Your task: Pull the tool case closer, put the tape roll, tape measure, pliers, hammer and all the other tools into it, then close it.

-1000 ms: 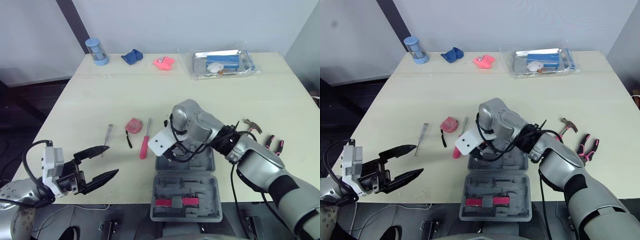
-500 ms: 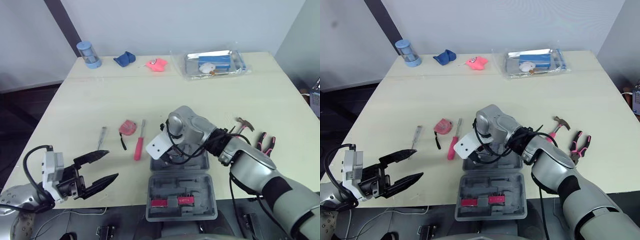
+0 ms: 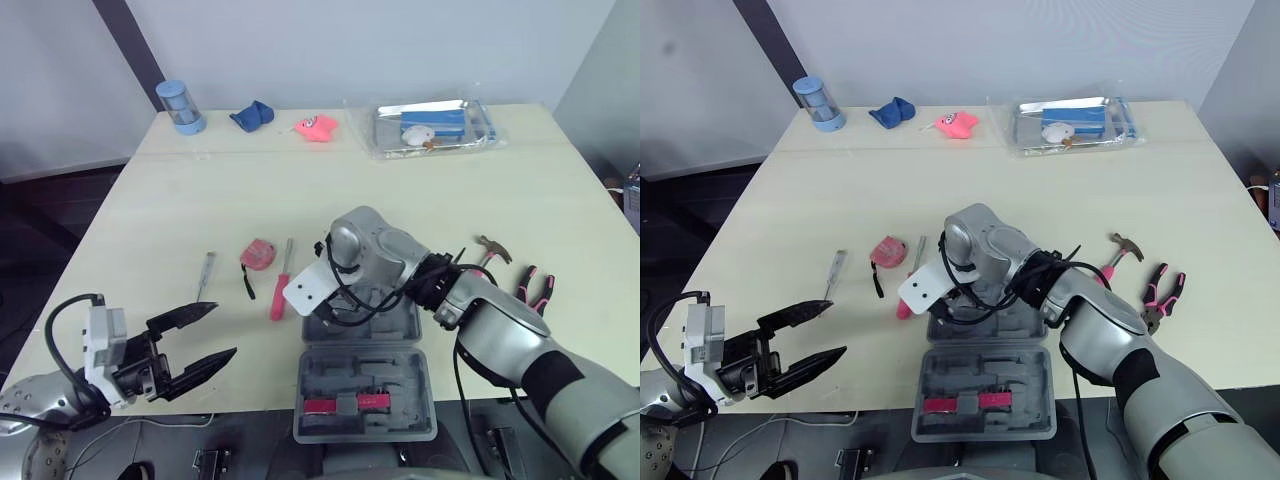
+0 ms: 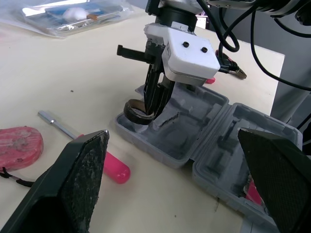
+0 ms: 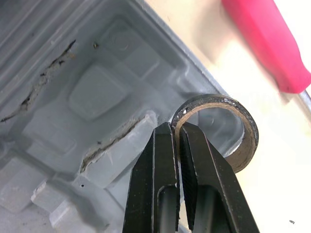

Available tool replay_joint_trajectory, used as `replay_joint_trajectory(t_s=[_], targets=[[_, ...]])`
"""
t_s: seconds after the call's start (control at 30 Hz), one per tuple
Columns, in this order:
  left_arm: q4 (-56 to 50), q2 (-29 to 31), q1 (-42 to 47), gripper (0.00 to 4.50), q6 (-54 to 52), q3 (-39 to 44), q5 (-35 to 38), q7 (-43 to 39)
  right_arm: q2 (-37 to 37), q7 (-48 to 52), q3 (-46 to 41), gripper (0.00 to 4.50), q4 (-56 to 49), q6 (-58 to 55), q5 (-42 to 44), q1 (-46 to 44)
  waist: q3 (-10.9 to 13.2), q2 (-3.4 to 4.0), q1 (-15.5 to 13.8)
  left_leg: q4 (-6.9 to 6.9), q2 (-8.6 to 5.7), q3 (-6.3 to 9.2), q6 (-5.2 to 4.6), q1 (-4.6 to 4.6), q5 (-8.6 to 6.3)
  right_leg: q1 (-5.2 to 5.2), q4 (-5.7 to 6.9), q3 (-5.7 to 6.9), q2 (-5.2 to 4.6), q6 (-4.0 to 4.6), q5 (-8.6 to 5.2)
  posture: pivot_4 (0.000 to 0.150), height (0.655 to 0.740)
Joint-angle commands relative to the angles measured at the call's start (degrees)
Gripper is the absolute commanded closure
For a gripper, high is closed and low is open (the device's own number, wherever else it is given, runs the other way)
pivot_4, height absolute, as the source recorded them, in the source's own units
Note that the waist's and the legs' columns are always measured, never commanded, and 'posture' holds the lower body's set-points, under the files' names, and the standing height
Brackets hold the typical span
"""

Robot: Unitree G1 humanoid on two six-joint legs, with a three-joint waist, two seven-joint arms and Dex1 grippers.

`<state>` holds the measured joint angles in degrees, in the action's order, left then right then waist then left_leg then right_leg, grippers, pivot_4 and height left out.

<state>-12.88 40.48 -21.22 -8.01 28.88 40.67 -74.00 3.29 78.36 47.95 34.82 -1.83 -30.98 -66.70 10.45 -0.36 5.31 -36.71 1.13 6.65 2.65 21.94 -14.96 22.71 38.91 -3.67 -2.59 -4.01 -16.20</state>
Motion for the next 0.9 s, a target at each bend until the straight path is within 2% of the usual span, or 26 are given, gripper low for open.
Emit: replay_joint_trajectory(t_s=[0.03, 0.9], targets=[[0.14, 0.02, -0.05, 0.00, 0.90, 1.08, 0.28, -0.47, -0.08, -0.08, -1.52, 4.43, -2.05, 0.37, 0.76, -0.62, 0.00, 0.00, 0.00, 0.00, 0.00, 0.00, 0.00, 0.00, 0.00, 0.00, 0.00, 0.00, 0.00, 0.00, 0.00, 0.150, 0.7400], [0.62, 0.11, -0.85, 0.00, 1.01, 1.75, 0.48, -1.33, 0.51, -1.82, -1.58, 4.43, -2.87, 1.16, 1.98, -0.08, 0.00, 0.00, 0.03, 0.03, 0.00, 0.00, 0.01, 0.00, 0.01, 0.02, 0.00, 0.00, 0.00, 0.00, 0.00, 0.150, 0.7400]])
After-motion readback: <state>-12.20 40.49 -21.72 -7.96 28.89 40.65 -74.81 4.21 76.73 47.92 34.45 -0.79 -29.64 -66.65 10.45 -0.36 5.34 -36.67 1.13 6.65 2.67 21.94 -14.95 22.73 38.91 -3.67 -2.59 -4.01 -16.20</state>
